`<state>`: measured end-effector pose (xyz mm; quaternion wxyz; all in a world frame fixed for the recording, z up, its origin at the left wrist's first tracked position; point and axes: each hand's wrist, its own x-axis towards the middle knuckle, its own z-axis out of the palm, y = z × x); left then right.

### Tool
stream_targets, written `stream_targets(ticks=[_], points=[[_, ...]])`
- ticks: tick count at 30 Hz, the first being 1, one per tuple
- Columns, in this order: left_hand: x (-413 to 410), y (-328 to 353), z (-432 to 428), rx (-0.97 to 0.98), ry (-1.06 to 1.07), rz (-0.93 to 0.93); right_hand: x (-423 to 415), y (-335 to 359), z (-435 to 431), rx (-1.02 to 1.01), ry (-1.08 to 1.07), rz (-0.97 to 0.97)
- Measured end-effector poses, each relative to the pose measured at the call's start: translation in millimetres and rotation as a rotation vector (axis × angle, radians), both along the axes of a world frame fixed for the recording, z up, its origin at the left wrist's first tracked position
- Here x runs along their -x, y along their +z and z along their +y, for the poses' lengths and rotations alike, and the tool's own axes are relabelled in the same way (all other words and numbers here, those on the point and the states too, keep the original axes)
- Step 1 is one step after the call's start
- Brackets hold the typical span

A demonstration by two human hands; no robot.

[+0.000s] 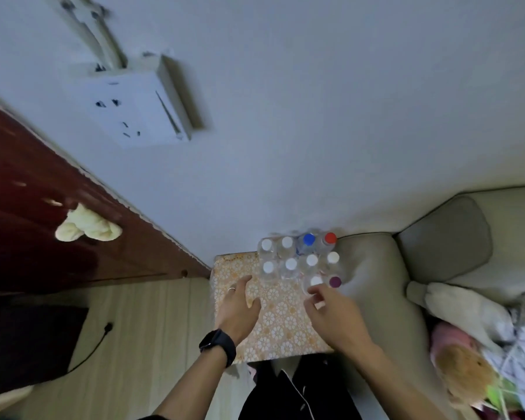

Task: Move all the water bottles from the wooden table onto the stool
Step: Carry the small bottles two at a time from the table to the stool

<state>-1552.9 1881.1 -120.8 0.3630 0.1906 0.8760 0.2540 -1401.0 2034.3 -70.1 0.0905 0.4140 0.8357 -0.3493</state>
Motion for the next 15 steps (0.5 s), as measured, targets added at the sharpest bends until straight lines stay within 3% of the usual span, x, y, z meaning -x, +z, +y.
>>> stream_targets(ticks=[8, 15], points=[[-13.4, 73.7, -17.3, -0.031, 0.036, 0.243, -1.8, 63.3, 4.3, -0.096, 0.192, 0.258], [-43.3, 112.2, -56.8, 0.081, 0.278, 0.416, 17.2, 90.8, 13.7, -0.198, 0.468, 0.387]])
